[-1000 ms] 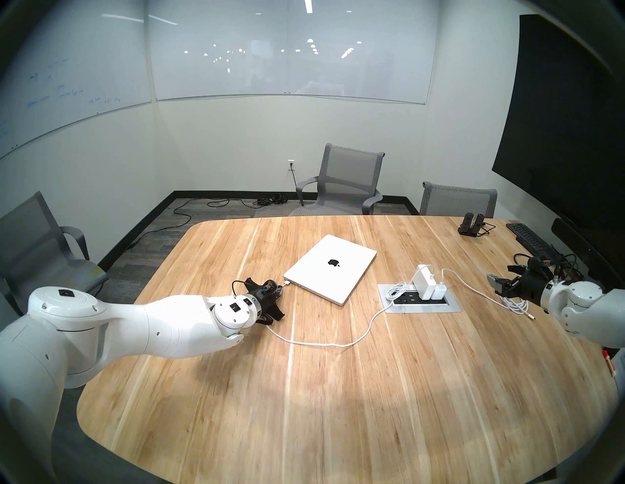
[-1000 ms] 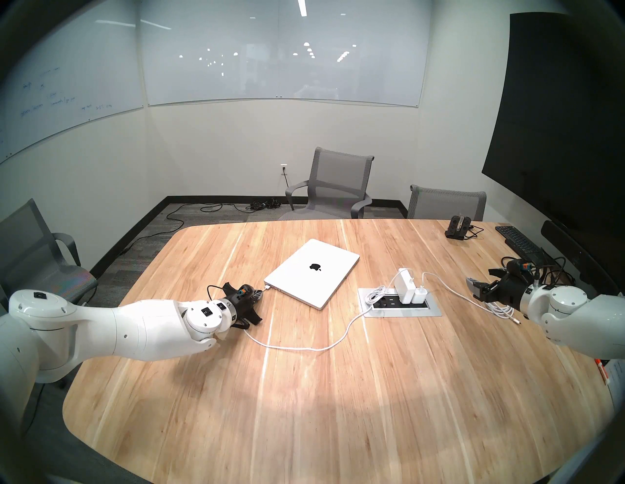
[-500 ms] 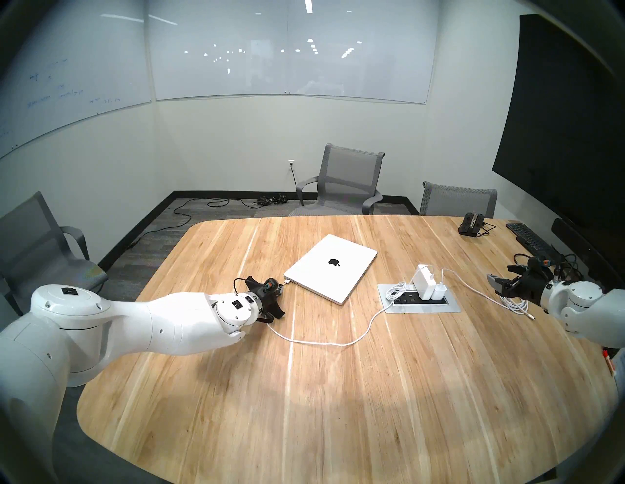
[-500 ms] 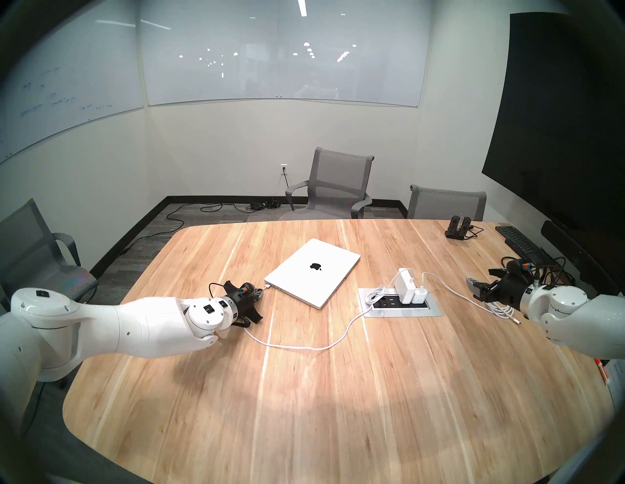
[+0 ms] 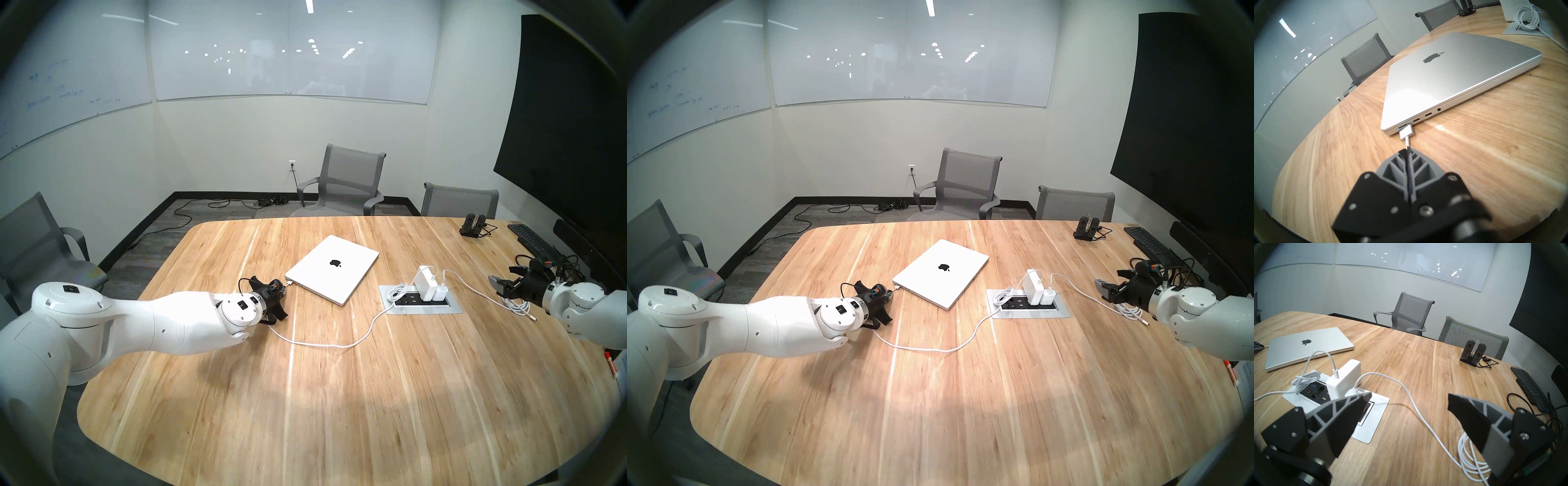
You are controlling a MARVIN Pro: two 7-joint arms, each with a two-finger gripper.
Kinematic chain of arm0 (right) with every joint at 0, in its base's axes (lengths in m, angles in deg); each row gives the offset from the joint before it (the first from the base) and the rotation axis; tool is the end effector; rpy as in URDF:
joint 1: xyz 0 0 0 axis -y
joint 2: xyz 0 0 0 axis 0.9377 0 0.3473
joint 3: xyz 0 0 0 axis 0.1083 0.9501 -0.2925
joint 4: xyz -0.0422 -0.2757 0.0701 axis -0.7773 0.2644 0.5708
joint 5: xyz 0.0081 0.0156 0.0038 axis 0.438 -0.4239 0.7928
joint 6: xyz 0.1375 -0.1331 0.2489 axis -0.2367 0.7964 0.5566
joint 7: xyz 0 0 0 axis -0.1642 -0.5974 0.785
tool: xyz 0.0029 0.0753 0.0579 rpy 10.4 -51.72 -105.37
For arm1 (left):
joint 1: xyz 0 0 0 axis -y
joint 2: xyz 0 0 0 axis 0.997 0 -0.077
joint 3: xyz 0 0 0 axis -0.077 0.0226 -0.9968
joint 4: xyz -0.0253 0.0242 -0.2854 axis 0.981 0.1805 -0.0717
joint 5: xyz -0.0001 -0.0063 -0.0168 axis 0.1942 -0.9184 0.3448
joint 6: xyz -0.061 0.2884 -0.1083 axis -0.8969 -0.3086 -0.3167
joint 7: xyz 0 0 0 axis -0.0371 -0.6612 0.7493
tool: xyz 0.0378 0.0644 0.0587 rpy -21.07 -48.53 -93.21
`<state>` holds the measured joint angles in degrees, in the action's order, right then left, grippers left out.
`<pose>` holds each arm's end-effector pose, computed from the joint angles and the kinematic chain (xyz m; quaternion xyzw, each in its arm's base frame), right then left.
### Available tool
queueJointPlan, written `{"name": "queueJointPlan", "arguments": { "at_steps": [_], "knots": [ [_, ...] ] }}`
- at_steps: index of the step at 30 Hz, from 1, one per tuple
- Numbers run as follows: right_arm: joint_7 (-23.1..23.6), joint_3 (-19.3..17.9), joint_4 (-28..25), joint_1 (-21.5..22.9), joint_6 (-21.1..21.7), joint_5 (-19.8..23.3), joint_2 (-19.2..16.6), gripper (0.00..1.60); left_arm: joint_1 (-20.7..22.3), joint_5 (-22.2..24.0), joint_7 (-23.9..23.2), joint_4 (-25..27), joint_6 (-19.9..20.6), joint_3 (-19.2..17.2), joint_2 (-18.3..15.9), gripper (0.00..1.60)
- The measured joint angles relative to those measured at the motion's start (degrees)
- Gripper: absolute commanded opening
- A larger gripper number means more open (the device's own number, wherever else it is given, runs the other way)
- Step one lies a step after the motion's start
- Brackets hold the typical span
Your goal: Plug the charging cable into the port of a MacBook
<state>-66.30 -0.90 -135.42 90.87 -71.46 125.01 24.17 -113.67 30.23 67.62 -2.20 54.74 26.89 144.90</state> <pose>0.3860 -0.3196 -0.2100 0.8052 0.1467 0.5739 0.0275 0.4966 -0.0283 -0.3593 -0.7487 0.3949 -0.5305 0.0455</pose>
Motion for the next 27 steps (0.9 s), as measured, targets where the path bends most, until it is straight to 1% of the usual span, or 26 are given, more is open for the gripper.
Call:
{"name": "queueJointPlan", "arguments": {
  "at_steps": [11, 22, 27],
  "knots": [
    [0.0, 0.0, 0.0, 0.0, 0.0, 0.0, 0.0, 1.6, 0.7, -1.3, 2.0, 2.1, 2.0, 1.0, 0.0, 0.0],
    [0.0, 0.0, 0.0, 0.0, 0.0, 0.0, 0.0, 1.6, 0.7, -1.6, 2.4, 2.4, 2.3, 1.0, 0.0, 0.0],
    [0.0, 0.0, 0.0, 0.0, 0.0, 0.0, 0.0, 1.6, 0.6, -2.1, 3.7, 2.9, 2.2, 1.1, -0.1, 0.0]
  ]
}}
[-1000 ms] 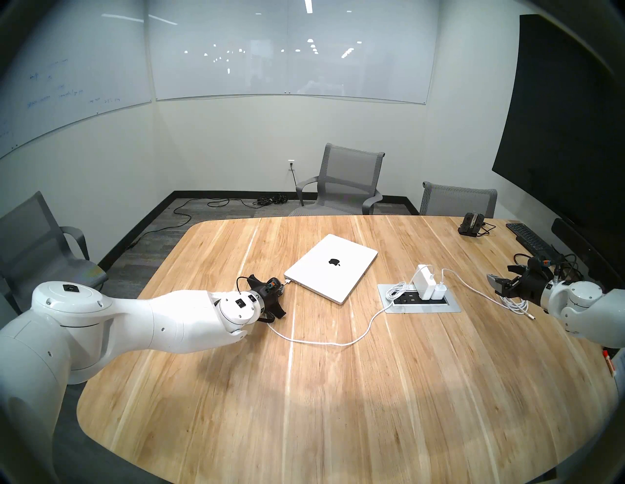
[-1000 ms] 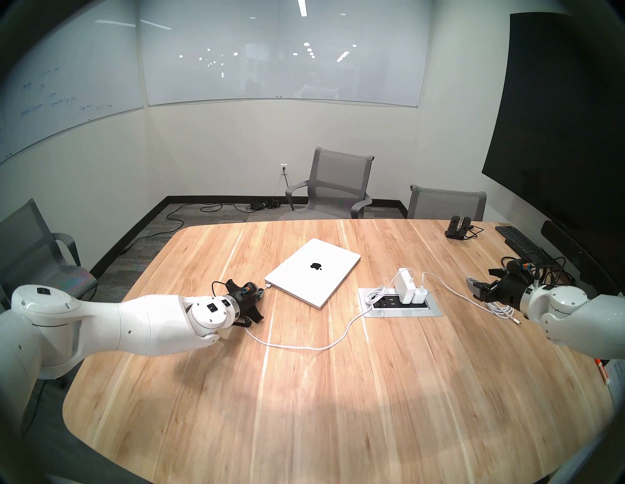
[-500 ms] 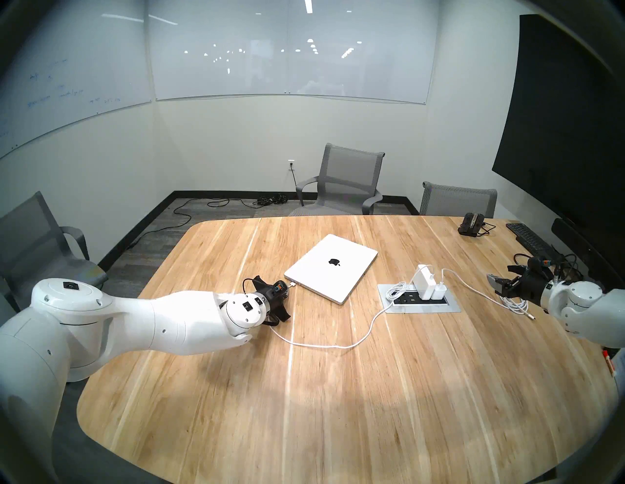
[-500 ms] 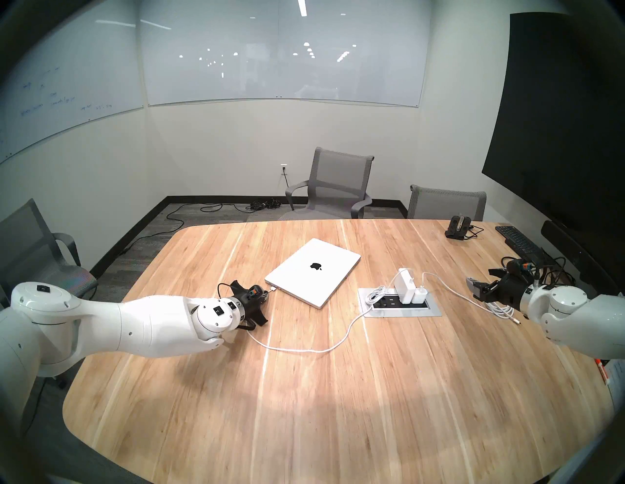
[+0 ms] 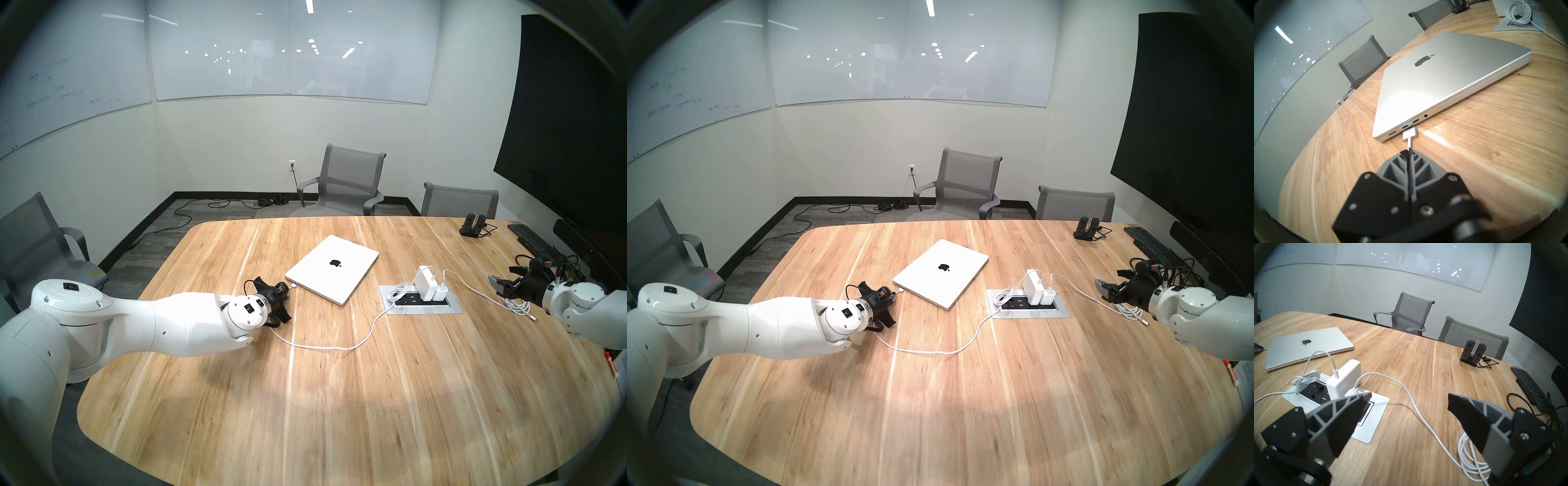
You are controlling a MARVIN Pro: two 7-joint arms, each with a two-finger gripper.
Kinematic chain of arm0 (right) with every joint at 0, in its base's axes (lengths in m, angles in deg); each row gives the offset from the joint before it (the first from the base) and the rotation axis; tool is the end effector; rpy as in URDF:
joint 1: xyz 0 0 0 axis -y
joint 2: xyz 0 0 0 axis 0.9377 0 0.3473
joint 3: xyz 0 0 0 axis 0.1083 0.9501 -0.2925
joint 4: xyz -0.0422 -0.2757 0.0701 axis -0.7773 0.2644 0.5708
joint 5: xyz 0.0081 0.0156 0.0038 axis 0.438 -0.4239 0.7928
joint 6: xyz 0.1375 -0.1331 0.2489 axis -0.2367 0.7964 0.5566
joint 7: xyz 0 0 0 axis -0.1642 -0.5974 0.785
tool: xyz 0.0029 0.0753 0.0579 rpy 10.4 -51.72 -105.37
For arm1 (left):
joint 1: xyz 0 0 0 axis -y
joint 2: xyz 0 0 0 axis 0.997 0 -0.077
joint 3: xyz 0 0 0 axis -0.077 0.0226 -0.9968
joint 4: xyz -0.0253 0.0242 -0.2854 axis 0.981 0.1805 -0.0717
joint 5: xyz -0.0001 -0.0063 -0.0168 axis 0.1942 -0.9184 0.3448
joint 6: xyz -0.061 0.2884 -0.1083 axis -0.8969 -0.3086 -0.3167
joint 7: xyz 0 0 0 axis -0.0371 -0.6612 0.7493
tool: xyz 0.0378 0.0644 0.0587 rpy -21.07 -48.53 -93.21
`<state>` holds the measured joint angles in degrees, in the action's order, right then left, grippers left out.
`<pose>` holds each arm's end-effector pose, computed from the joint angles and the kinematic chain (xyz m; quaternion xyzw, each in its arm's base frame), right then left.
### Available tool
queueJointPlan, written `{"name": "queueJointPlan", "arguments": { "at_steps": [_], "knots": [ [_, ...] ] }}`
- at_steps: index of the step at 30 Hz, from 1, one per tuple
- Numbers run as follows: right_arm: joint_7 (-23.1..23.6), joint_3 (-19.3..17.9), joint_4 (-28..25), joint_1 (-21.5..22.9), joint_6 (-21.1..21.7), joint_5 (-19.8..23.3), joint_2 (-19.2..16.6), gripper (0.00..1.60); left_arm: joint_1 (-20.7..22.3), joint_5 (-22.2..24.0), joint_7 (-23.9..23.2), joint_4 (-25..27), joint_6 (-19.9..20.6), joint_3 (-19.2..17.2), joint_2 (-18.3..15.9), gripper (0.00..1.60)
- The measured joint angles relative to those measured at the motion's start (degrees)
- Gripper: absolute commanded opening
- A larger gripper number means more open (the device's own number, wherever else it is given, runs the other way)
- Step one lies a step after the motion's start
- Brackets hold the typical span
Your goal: Plug the charging cable into the port of a MacBook
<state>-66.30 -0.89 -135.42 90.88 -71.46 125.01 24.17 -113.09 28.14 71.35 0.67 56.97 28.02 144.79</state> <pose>0.3860 -0.3197 -0.2100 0.8052 0.1467 0.5739 0.0275 0.4893 -0.0378 -0.3570 -0.7387 0.4083 -0.5321 0.0667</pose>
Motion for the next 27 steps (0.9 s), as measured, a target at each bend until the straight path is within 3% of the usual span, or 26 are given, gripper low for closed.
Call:
{"name": "queueJointPlan", "arguments": {
  "at_steps": [12, 27],
  "knots": [
    [0.0, 0.0, 0.0, 0.0, 0.0, 0.0, 0.0, 1.6, -0.7, -0.9, 2.6, 0.9, -2.1, 0.3, -0.7, 0.0],
    [0.0, 0.0, 0.0, 0.0, 0.0, 0.0, 0.0, 1.6, -1.1, 0.7, 0.8, -1.6, -4.8, 0.0, -0.1, 0.0]
  ]
}}
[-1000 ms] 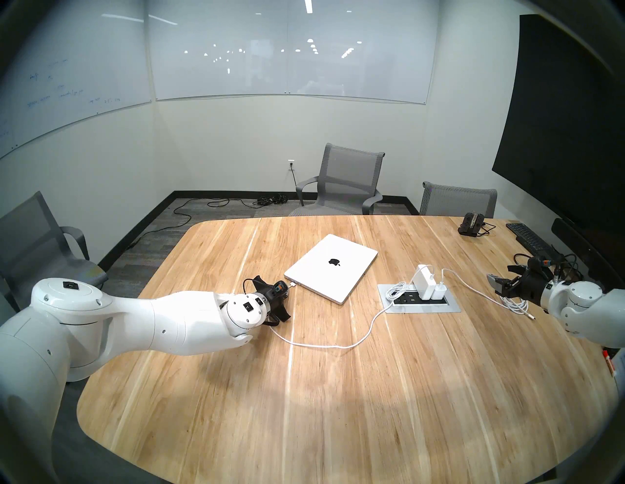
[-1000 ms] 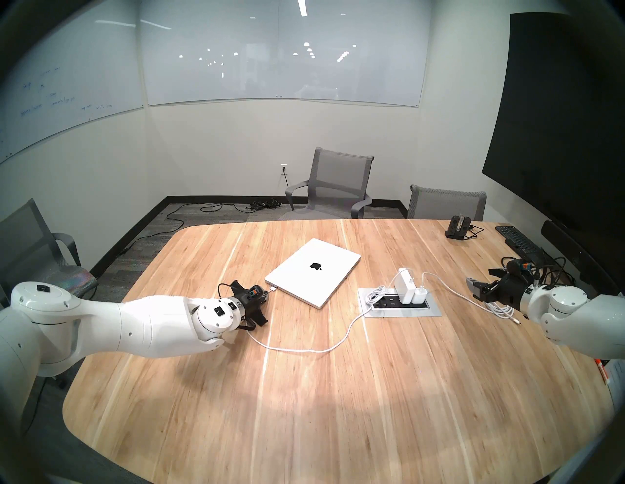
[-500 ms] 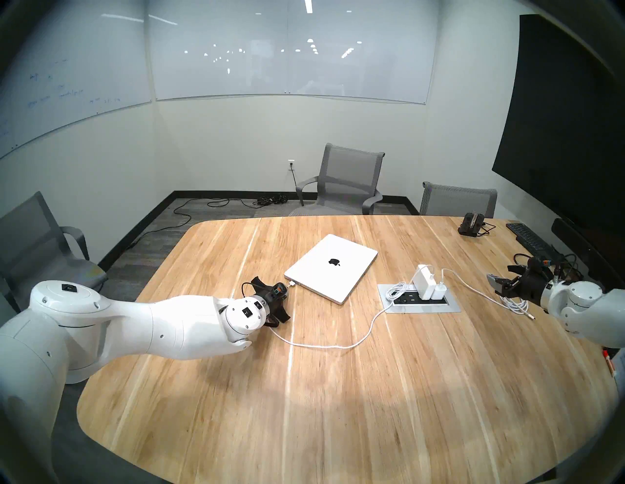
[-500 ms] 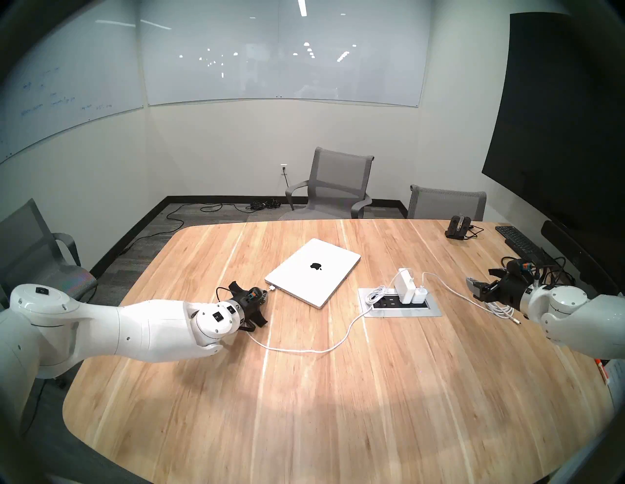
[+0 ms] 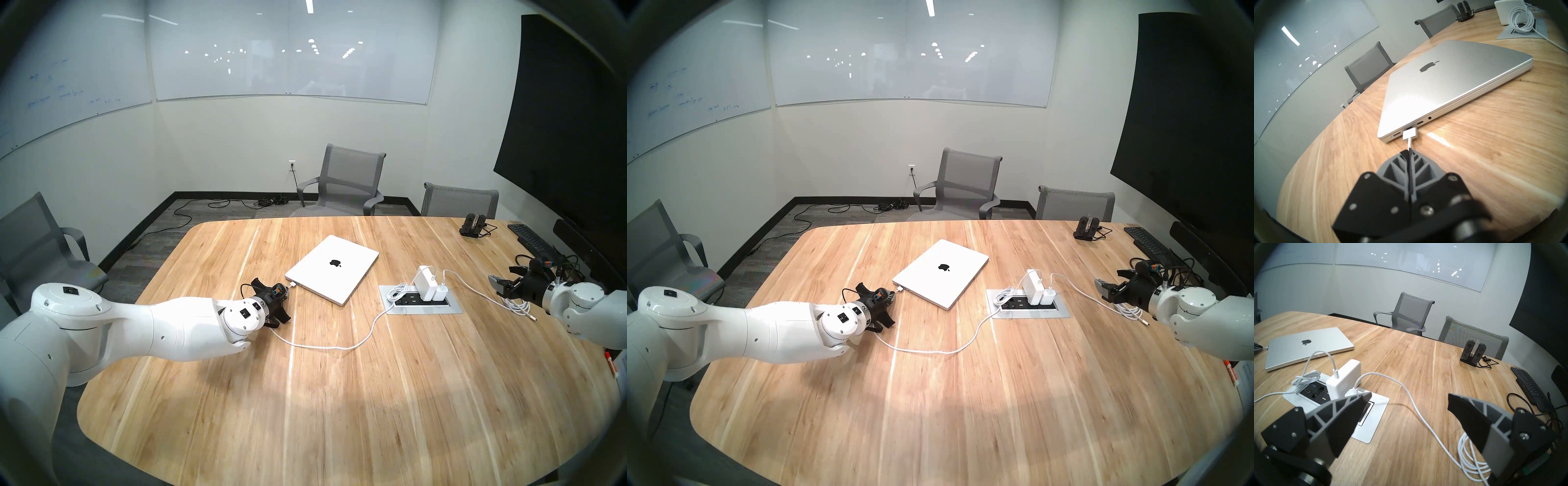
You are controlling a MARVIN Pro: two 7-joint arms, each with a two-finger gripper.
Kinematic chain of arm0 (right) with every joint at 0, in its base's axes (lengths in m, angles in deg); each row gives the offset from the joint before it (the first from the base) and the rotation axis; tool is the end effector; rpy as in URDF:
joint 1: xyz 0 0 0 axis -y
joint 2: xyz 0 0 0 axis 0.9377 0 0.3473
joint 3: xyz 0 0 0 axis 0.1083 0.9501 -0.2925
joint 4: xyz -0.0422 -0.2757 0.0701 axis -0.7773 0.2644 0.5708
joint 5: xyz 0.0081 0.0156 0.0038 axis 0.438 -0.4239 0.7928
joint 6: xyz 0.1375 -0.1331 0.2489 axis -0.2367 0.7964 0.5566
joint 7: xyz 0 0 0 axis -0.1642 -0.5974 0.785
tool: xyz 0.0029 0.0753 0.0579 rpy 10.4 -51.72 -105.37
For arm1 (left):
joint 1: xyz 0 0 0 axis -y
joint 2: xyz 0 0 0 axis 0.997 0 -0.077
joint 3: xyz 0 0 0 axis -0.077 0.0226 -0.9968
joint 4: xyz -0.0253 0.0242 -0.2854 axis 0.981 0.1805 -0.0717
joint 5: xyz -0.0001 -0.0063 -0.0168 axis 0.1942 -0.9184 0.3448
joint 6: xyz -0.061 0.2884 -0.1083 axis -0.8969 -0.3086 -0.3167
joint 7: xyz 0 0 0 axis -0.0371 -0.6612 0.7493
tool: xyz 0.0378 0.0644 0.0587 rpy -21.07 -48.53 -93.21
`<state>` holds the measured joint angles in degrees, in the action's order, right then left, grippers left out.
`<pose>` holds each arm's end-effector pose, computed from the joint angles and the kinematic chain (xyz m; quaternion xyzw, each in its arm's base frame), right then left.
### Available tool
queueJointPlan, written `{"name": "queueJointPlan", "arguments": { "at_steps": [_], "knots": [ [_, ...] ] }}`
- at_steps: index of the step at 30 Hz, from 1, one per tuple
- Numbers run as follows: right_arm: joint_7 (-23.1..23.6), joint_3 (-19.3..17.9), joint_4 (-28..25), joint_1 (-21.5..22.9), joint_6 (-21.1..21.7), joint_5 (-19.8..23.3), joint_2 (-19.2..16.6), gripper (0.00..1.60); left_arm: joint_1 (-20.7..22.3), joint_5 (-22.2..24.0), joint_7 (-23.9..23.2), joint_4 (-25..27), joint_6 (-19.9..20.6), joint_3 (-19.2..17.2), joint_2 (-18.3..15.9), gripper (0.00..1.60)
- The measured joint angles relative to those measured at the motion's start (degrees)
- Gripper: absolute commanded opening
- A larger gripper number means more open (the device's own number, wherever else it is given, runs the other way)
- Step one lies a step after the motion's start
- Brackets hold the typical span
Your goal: Plug the charging cable into the port of a MacBook
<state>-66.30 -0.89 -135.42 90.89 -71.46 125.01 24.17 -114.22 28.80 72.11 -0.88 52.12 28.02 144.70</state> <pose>0.3860 -0.3197 -0.2100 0.8052 0.1467 0.5740 0.0275 0.4889 -0.0311 -0.3618 -0.7340 0.3880 -0.5547 0.0552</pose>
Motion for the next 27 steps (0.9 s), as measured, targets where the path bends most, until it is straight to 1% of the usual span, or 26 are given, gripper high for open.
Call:
{"name": "queueJointPlan", "arguments": {
  "at_steps": [6, 27],
  "knots": [
    [0.0, 0.0, 0.0, 0.0, 0.0, 0.0, 0.0, 1.6, -0.1, 0.6, 0.5, -0.8, -0.4, -0.1, 0.4, 0.0],
    [0.0, 0.0, 0.0, 0.0, 0.0, 0.0, 0.0, 1.6, -0.2, 1.1, 1.2, -0.9, -0.8, 0.1, 0.4, 0.0]
  ]
}}
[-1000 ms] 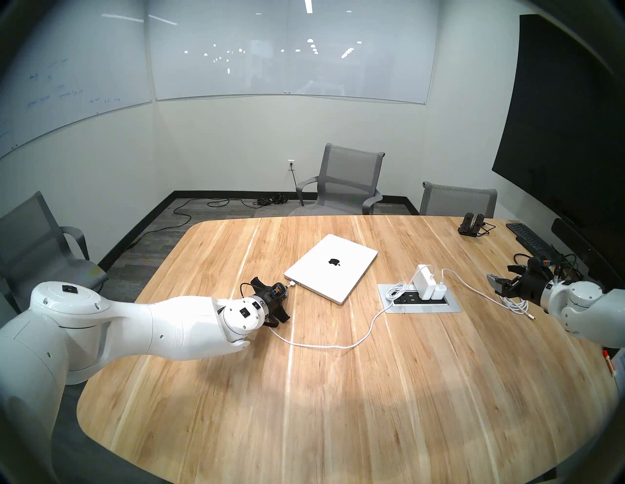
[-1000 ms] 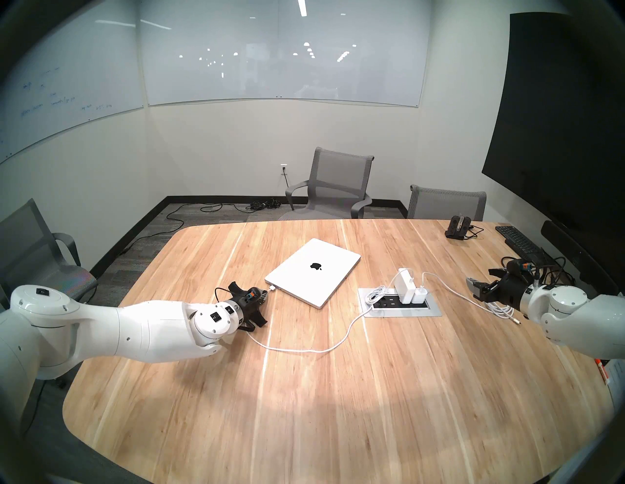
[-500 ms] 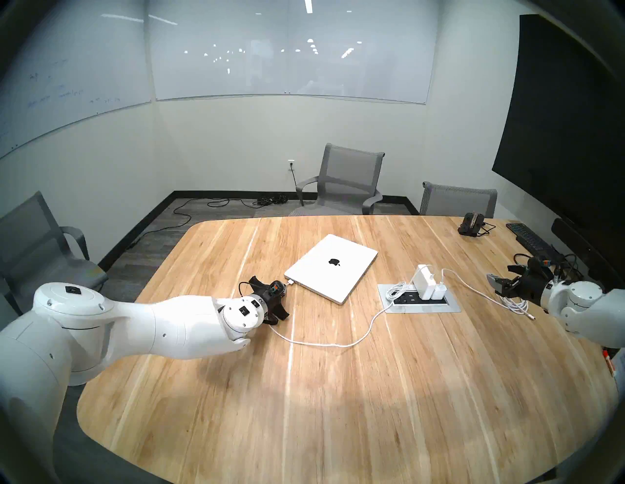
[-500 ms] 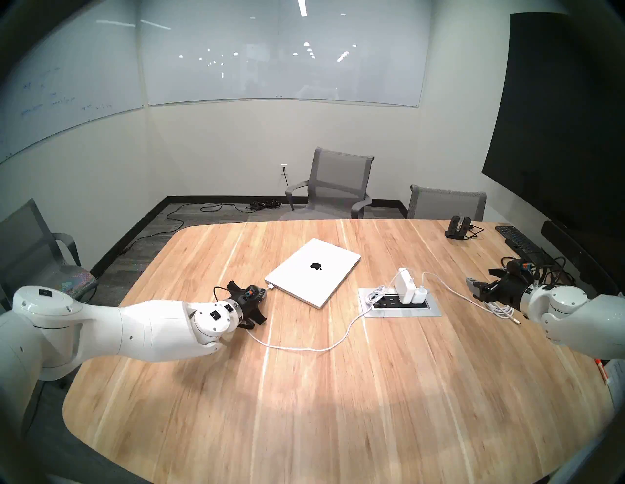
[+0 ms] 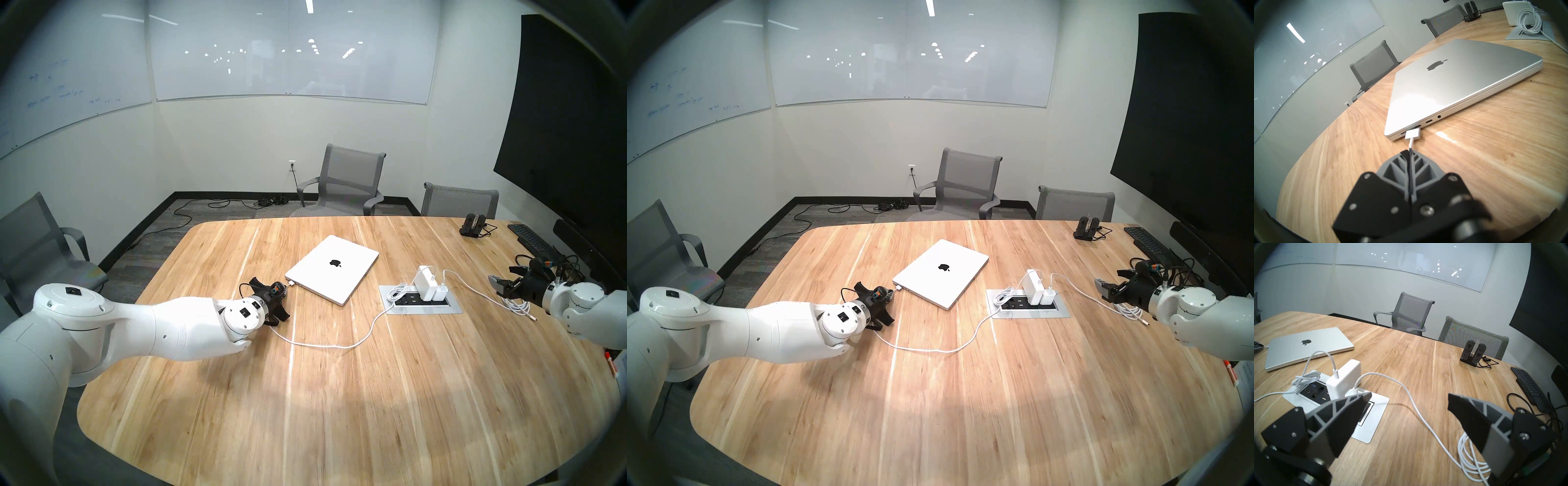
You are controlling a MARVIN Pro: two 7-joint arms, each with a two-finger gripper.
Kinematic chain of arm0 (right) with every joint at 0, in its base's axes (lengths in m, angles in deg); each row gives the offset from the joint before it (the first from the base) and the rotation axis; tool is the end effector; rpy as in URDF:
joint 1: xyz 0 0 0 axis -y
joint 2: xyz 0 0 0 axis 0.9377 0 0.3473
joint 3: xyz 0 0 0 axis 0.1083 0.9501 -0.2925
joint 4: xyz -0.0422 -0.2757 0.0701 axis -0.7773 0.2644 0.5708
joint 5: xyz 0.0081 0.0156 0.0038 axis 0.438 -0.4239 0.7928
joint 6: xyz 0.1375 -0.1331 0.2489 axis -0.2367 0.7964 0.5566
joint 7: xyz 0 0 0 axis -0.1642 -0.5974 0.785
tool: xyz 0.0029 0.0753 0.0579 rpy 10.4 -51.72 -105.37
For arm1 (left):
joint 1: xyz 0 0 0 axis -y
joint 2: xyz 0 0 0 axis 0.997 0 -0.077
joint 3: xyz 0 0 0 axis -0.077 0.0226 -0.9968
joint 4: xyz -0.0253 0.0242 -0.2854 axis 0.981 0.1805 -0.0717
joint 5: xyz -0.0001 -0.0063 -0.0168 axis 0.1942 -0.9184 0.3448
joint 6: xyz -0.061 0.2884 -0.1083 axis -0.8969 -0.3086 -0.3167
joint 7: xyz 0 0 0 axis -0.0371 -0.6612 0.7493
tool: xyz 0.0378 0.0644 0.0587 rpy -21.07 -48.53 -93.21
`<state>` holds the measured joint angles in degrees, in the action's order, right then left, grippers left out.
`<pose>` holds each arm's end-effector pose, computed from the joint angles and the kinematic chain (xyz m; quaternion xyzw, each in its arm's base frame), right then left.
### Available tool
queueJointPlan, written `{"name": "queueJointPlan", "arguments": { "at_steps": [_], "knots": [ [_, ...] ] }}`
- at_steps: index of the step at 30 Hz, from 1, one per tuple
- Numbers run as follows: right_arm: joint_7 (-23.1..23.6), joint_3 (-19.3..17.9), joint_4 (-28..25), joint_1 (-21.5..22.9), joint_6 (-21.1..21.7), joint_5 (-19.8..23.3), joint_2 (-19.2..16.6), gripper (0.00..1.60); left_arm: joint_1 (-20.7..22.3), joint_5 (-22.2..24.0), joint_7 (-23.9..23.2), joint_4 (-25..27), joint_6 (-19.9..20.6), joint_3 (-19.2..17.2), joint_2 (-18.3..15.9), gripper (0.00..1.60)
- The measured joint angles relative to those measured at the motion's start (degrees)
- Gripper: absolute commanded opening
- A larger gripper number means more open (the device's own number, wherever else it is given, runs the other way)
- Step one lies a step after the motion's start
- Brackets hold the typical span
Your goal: Plug the charging cable into the port of a MacBook
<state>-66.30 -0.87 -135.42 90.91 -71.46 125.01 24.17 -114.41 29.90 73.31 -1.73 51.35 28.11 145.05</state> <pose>0.3860 -0.3197 -0.2100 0.8052 0.1467 0.5740 0.0275 0.4912 -0.0282 -0.3628 -0.7372 0.3733 -0.5599 0.0606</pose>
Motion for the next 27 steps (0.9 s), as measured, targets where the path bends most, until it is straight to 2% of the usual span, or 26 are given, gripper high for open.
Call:
{"name": "queueJointPlan", "arguments": {
  "at_steps": [8, 27],
  "knots": [
    [0.0, 0.0, 0.0, 0.0, 0.0, 0.0, 0.0, 1.6, -0.3, 0.7, -0.1, -0.7, -1.6, 0.0, 0.0, 0.0],
    [0.0, 0.0, 0.0, 0.0, 0.0, 0.0, 0.0, 1.6, -0.7, 3.2, -3.8, -3.9, -3.8, -0.8, 0.7, 0.0]
  ]
}}
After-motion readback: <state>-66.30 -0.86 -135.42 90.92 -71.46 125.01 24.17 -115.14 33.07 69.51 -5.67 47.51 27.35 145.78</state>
